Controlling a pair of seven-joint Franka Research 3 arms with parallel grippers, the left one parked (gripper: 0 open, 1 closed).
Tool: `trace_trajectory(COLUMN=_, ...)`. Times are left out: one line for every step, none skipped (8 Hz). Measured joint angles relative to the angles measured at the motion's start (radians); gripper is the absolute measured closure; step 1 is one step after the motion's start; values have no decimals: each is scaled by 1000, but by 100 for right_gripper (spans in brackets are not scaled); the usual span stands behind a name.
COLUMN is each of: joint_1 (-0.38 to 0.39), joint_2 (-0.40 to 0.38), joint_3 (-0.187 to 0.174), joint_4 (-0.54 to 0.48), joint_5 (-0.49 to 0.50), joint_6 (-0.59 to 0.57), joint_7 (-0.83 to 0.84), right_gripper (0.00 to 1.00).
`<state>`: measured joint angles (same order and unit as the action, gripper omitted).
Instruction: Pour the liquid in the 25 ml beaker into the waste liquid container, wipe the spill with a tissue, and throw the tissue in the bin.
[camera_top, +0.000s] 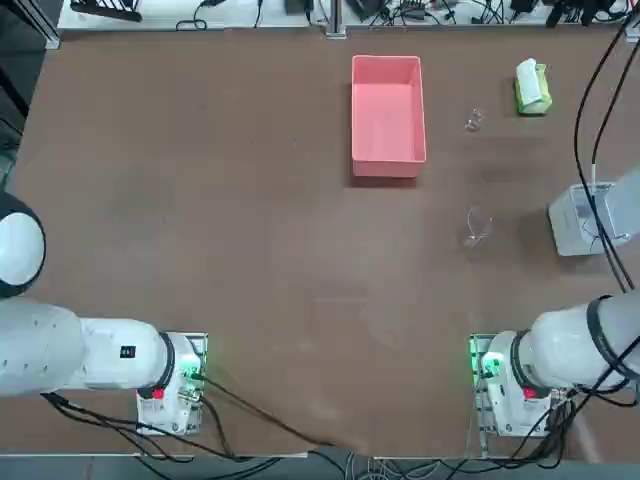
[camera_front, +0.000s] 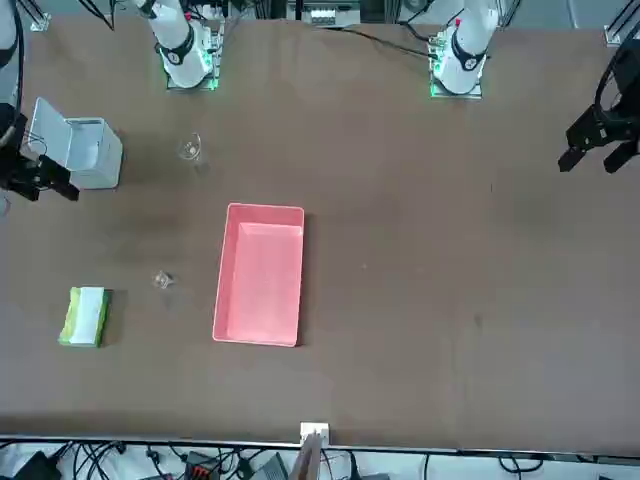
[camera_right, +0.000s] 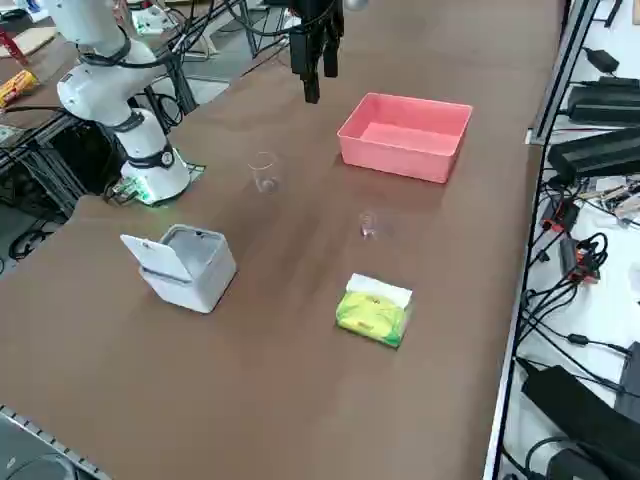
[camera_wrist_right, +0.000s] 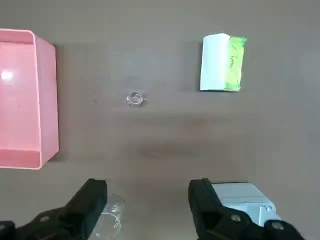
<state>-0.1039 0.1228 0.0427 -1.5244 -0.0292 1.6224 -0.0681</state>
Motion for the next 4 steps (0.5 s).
trace_trajectory(joint_1=0, joint_2=0, joint_3=0, joint_4=0, joint_5=0, joint_6=0, joint_7=0, right_gripper=0)
trace_trajectory(joint_1=0, joint_2=0, joint_3=0, joint_4=1, joint_5=0, joint_6=0, joint_7=0, right_gripper=0)
trace_trajectory(joint_1=1, joint_2=0, joint_3=1, joint_4=1, joint_5=0, joint_6=0, joint_7=0, right_gripper=0)
trace_trajectory(joint_1=0, joint_2=1, joint_3=0, joint_4=1, joint_5=0, joint_6=0, joint_7=0, right_gripper=0)
